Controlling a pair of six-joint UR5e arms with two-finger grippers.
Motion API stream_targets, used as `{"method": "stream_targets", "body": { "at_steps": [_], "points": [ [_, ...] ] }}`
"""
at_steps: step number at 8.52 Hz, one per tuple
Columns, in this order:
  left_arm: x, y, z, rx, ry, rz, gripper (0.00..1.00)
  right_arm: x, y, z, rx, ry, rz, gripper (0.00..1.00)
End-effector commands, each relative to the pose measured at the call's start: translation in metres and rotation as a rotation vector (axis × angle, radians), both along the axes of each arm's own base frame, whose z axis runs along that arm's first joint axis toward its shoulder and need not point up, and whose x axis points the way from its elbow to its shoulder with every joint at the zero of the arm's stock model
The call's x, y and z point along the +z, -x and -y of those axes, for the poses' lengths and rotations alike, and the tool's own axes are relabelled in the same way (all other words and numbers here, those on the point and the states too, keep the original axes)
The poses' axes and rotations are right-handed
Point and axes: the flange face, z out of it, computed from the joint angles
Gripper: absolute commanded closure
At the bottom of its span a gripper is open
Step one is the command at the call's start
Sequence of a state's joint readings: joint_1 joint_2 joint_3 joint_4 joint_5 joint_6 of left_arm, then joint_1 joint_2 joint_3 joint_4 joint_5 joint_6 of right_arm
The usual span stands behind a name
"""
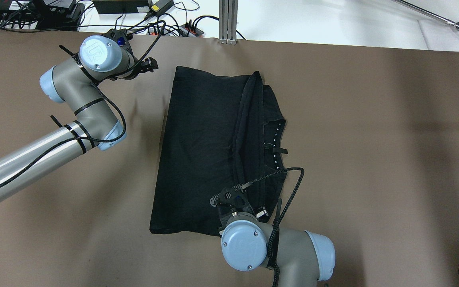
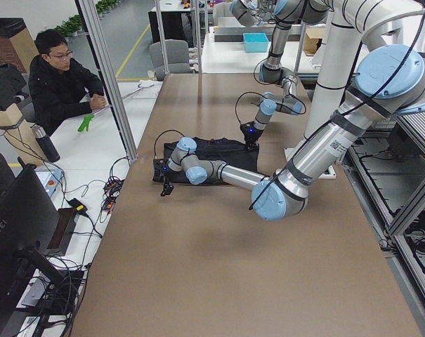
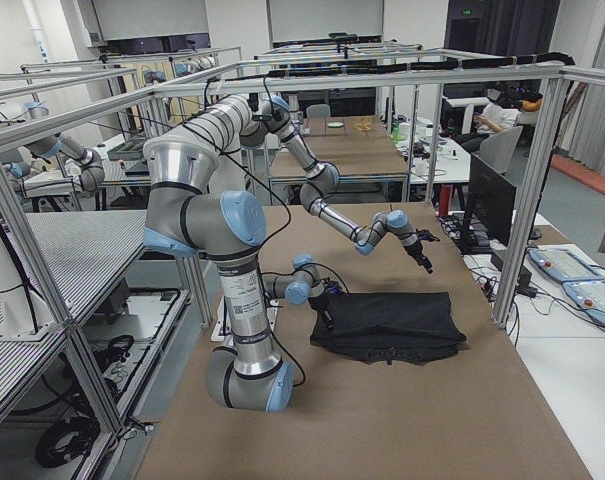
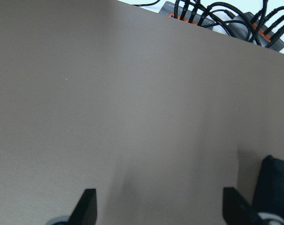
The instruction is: Fold clothes
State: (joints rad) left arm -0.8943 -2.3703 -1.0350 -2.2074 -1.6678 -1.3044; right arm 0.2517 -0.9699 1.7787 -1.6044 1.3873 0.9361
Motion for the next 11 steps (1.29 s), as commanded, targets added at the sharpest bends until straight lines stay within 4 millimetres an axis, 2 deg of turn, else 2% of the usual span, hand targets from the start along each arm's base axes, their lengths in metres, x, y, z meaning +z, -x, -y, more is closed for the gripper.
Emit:
{"method": "stream_targets", "body": {
  "at_steps": [1,2,3,4,5,6,7,8,10,11],
  "points": [
    [0.001,-0.001,0.0,0.0,0.0,0.002,0.06,0.004,0.005,-0.009,0.004,0.005,-0.002,0.58],
    [0.001,0.0,0.0,-0.001,0.0,0.002,0.06,0.002,0.005,-0.009,0.005,0.005,0.001,0.63],
    [0.002,-0.001,-0.001,-0.002,0.002,0.003,0.06,0.005,0.005,-0.009,0.003,0.006,-0.002,0.79],
    [0.003,-0.001,-0.001,0.0,0.003,0.004,0.06,0.007,0.004,-0.009,0.002,0.006,-0.004,0.91],
    [0.003,0.001,0.0,-0.003,0.003,0.004,0.06,0.008,0.004,-0.009,0.003,0.008,-0.005,0.92],
    [0.005,0.001,0.0,-0.004,0.006,0.003,0.06,0.008,0.004,-0.009,0.003,0.008,-0.005,0.86],
    [0.005,0.0,-0.001,-0.011,0.014,-0.005,0.06,0.006,0.004,-0.009,0.003,0.007,-0.002,0.86],
    [0.005,0.0,-0.001,-0.012,0.015,-0.006,0.06,0.005,0.003,-0.008,0.0,0.009,0.002,1.0],
    [0.006,0.0,-0.001,-0.012,0.016,-0.005,0.06,0.003,-0.002,-0.002,-0.012,0.004,0.004,1.0],
    [0.006,-0.001,-0.002,-0.014,0.018,-0.007,0.06,0.0,-0.014,0.01,-0.013,0.014,0.013,1.0]
  ]
}}
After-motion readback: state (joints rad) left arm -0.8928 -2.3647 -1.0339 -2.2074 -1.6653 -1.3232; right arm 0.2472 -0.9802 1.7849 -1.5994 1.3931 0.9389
